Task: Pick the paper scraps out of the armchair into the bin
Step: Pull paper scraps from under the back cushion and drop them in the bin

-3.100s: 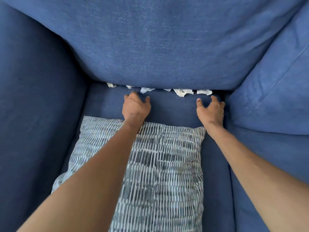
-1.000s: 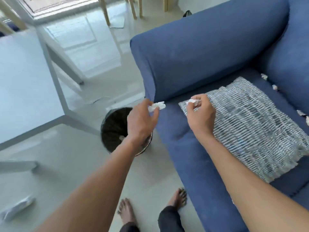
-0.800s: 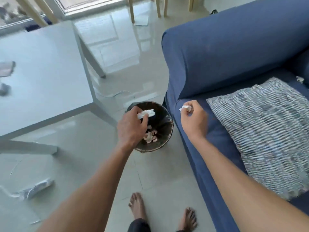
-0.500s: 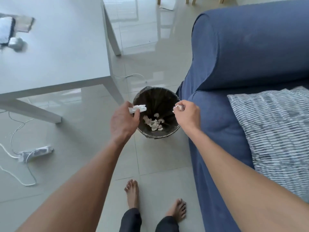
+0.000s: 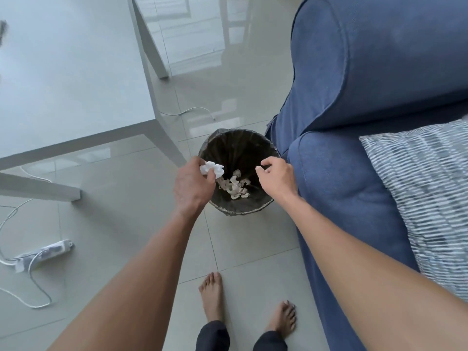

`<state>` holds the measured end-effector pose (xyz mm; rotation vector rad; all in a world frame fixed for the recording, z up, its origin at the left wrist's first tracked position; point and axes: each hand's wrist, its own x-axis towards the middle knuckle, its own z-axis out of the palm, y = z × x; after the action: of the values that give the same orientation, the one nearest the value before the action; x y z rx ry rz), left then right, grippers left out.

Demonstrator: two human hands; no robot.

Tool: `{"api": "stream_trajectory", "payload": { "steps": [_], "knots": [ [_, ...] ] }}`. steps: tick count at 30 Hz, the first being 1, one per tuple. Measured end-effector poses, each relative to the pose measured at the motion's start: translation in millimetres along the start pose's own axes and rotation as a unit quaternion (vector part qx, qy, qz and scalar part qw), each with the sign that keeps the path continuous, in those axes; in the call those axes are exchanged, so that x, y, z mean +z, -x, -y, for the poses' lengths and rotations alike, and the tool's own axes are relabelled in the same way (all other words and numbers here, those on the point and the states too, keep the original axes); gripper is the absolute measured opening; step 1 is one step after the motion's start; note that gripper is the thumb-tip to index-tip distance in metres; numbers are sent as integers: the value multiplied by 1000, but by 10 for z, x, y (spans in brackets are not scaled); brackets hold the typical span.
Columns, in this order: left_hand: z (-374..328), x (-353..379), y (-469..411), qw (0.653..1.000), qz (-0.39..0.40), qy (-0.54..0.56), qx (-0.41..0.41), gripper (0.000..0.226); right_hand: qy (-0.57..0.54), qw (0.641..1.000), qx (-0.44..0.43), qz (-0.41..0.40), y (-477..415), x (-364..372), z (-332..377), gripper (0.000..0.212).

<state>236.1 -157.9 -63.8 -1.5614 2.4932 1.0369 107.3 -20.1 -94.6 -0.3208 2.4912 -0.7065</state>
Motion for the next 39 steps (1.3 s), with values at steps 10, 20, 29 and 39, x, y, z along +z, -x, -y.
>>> {"api": "stream_trajectory", "payload": {
  "steps": [10,20,29,39],
  "knots": [
    [-14,321,-389,994,92,-49,45,28,-11,998,52,-24,-72,-6,-266,27],
    [-26,341,-336,985,110,-99,86,37,22,996,8,-82,62,-268,-277,36],
    [-870,301,123,946,35,-155,284,65,61,963,-105,-239,247,-1511,-583,46],
    [-2394,848,886,887,76,-129,437,73,125,936,-18,-328,509,-2897,-1762,61]
  ]
}}
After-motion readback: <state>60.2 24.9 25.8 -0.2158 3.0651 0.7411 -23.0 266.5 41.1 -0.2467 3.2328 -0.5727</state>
